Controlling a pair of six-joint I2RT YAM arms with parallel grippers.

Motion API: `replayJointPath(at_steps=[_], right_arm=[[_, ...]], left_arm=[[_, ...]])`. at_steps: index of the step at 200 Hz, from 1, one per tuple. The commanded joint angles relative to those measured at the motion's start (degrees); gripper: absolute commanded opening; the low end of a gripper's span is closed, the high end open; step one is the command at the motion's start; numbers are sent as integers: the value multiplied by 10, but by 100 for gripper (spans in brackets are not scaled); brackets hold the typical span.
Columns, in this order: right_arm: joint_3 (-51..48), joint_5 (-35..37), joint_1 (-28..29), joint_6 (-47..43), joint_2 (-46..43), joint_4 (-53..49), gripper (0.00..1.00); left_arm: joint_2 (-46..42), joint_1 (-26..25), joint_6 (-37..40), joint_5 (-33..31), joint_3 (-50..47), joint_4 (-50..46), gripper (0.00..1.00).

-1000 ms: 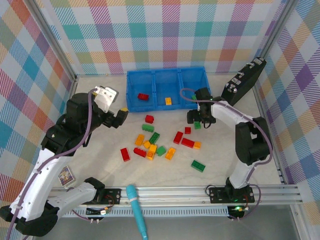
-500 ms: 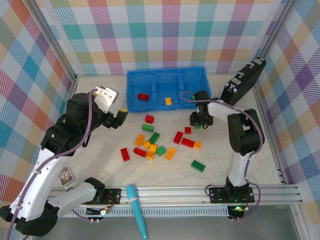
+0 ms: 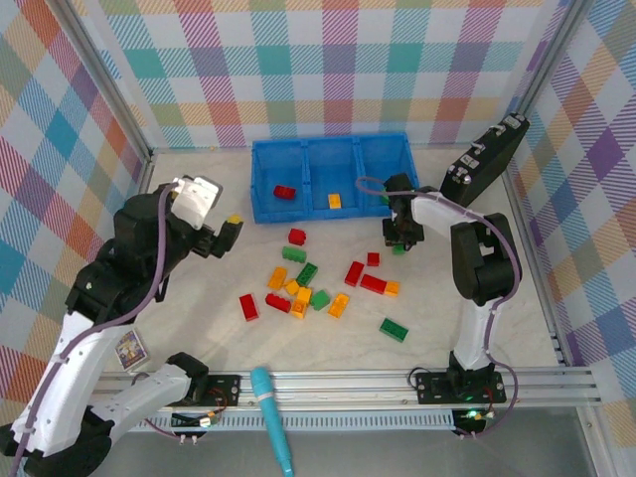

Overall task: Sort the legos into containers by color
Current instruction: Pick up the lego from the center of the table, then place the lego in the container.

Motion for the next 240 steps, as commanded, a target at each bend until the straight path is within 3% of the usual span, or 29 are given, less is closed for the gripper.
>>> replayJointPath(at_steps=[1, 34, 93, 128, 185, 240], right_arm=[[57, -4, -7, -19, -43, -46, 24], [145, 4, -6, -54, -58, -58, 25], [219, 63, -6, -98, -28, 39, 28], [271, 69, -6, -106, 35, 69, 30], [388, 60, -7, -106, 159, 41, 37], [466, 53, -6, -97, 221, 4, 42]], left_arm=[[-12, -8, 12, -21, 8, 7, 100], [-27, -8, 17, -35, 1, 18, 100], [-18, -8, 24, -45, 22, 10, 100], [-13, -8, 32, -53, 24, 13, 100], [-8, -8, 36, -72, 13, 15, 100], [-15, -8, 34, -71, -8, 21, 100]])
